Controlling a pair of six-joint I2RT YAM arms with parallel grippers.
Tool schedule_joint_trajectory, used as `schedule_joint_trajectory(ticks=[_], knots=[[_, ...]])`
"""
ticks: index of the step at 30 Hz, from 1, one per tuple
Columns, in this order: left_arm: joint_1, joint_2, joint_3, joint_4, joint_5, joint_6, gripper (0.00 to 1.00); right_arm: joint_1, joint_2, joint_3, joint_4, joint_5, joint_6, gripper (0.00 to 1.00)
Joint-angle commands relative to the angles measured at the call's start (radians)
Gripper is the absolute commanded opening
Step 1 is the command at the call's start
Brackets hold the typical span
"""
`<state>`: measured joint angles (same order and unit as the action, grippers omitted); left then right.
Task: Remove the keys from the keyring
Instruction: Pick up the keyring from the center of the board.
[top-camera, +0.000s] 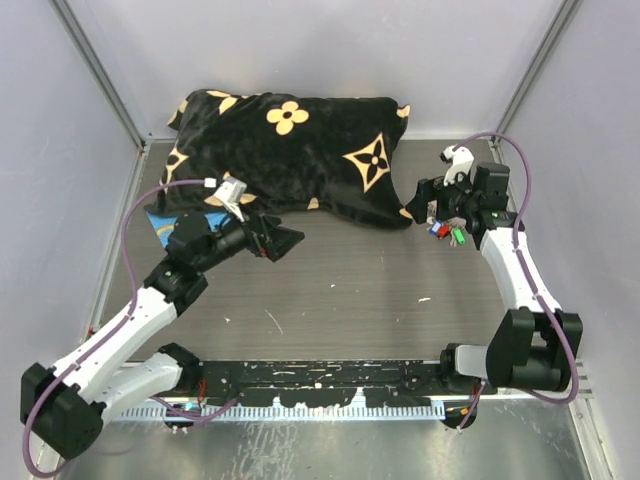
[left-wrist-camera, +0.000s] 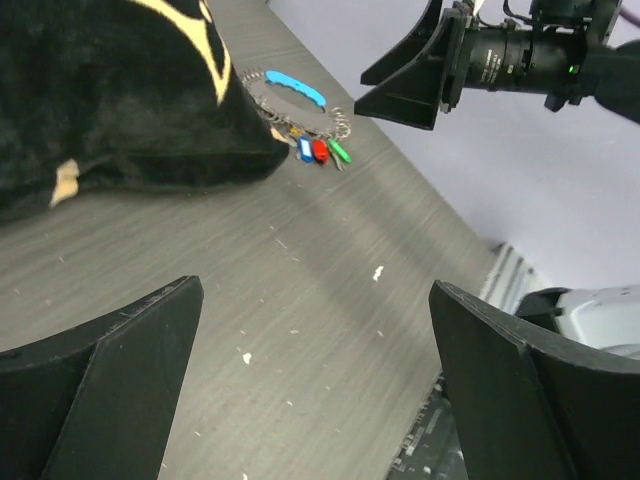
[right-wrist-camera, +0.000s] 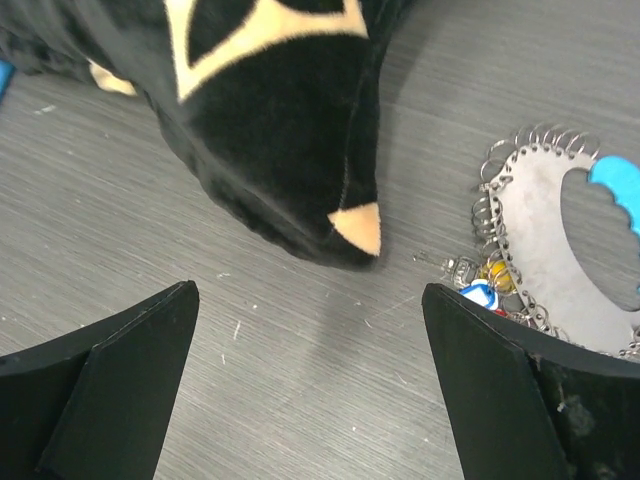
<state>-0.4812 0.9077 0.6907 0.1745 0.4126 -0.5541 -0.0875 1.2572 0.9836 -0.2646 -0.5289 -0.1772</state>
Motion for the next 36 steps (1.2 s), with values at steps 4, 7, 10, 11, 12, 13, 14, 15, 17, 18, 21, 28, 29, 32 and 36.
schedule_joint_trajectory(ticks=[4,7,10,11,12,13,14,15,17,18,21,28,29,32,36], knots=[[-0.068,0.233,0.117,0.123,-0.235,0.275,0.98,-0.063,0.136,0.117,-0.008,0.009,-0.045,1.0],[-0.068,0.319,0.18,0.124,-0.321,0.373,0.98,-0.089,0.191,0.156,-0.025,-0.003,-0.046,1.0],[-0.068,0.371,0.213,0.114,-0.396,0.465,0.98,-0.1,0.262,0.195,-0.03,0.04,-0.077,1.0],[-0.068,0.393,0.214,0.114,-0.414,0.487,0.98,-0.105,0.288,0.213,-0.035,0.049,-0.086,1.0],[-0.068,0.401,0.207,0.12,-0.424,0.503,0.98,-0.11,0.317,0.232,-0.038,0.056,-0.09,1.0],[-0.067,0.407,0.194,0.135,-0.43,0.511,0.98,-0.116,0.347,0.25,-0.044,0.055,-0.092,0.99],[-0.067,0.41,0.174,0.156,-0.435,0.514,0.98,-0.122,0.373,0.272,-0.053,0.052,-0.093,0.97],[-0.067,0.41,0.151,0.184,-0.436,0.514,0.98,-0.127,0.4,0.295,-0.055,0.051,-0.092,0.97],[-0.067,0.4,0.099,0.254,-0.424,0.528,0.98,-0.13,0.443,0.323,-0.056,0.063,-0.091,0.94],[-0.067,0.389,0.073,0.283,-0.424,0.531,0.98,-0.131,0.465,0.336,-0.056,0.075,-0.093,0.93],[-0.067,0.37,0.008,0.381,-0.429,0.534,0.98,-0.133,0.524,0.364,-0.057,0.117,-0.09,0.88],[-0.068,0.354,-0.079,0.538,-0.419,0.535,0.98,-0.135,0.667,0.432,-0.109,0.136,-0.123,0.63],[-0.067,0.355,-0.08,0.538,-0.418,0.536,0.98,-0.135,0.68,0.446,-0.121,0.131,-0.126,0.58],[-0.066,0.353,-0.089,0.55,-0.419,0.534,0.98,-0.135,0.693,0.463,-0.133,0.134,-0.135,0.43],[-0.067,0.352,-0.094,0.559,-0.419,0.534,0.98,-0.135,0.677,0.456,-0.137,0.159,-0.158,0.37]])
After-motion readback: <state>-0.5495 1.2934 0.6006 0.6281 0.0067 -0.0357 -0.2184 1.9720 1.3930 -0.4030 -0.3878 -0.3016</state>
